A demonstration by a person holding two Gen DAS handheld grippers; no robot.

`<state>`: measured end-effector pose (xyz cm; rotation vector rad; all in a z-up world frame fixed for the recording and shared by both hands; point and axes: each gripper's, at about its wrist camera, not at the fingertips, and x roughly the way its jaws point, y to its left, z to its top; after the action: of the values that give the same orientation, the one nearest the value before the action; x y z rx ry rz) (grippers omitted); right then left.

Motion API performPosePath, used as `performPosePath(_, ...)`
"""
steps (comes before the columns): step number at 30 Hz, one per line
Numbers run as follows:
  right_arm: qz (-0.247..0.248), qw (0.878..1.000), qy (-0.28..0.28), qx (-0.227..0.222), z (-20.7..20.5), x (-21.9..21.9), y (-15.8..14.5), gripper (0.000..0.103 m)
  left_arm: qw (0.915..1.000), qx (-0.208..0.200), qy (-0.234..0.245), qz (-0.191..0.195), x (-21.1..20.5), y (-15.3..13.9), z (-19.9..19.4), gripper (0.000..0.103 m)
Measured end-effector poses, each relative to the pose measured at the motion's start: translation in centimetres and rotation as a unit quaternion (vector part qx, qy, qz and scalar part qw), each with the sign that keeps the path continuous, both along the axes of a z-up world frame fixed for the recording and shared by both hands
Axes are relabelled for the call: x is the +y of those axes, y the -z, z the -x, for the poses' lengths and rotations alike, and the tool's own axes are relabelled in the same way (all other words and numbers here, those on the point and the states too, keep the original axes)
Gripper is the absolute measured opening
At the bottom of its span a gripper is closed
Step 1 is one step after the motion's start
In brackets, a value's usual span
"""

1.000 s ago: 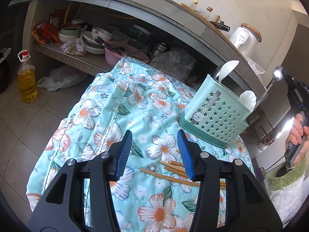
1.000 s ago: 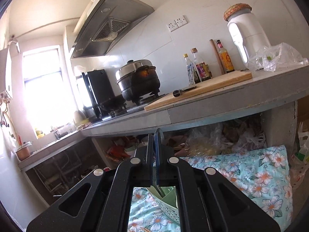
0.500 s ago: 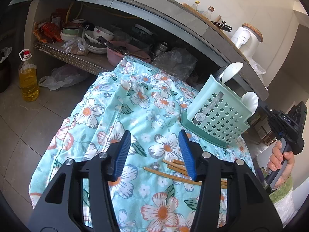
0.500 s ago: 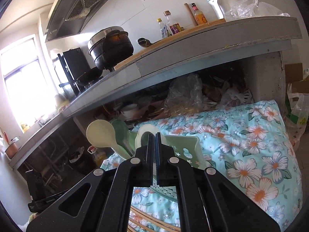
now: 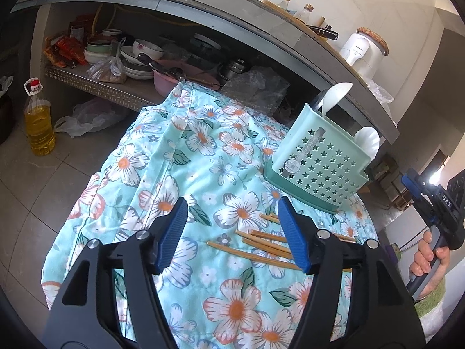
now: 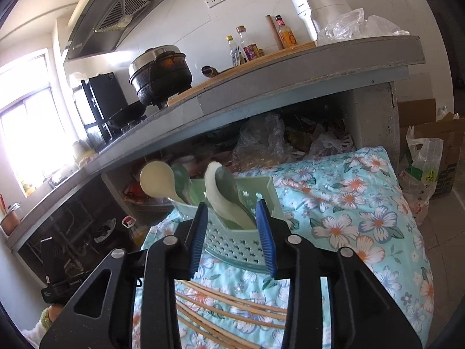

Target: Organize utensils

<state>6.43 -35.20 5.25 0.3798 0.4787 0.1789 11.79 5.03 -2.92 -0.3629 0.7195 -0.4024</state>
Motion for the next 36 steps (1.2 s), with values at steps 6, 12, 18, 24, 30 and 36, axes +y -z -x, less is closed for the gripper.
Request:
performPosePath(6, 0.046, 0.995, -0.009, 0.091, 0.8, 2.3, 3.7, 0.062, 0.9978, 0.026, 0.050, -0.034, -2.7, 0.8, 0.6, 0.074)
performPosePath(12, 0.072, 0.981, -0.002, 0.179, 1.0, 4.2, 8.5, 0.067, 0.9835, 0.075, 0.088, -0.139, -6.8, 3.7, 1.9, 0.082)
performPosePath(18, 0.083, 0.971, 0.019, 0.222, 1.3, 4.8, 11.2, 0.073, 0.9683, 0.089, 0.082, -0.219, -8.6, 6.0, 2.7, 0.092)
performPosePath(24, 0.046, 0.974, 0.037, 0.220, 1.5, 4.5, 12.6, 0.084, 0.9611, 0.088, 0.082, -0.249, -9.3, 6.4, 2.9, 0.095)
performPosePath(30, 0.043, 0.978, 0.031, 0.203, 1.7, 5.2, 13.1, 0.097, 0.9613, 0.080, 0.080, -0.251, -9.4, 6.4, 3.2, 0.095)
performPosePath(36, 0.032, 0.980, 0.038, 0.193, 1.8, 5.0, 13.3, 0.097, 0.9584, 0.074, 0.066, -0.268, -10.0, 6.5, 3.8, 0.095)
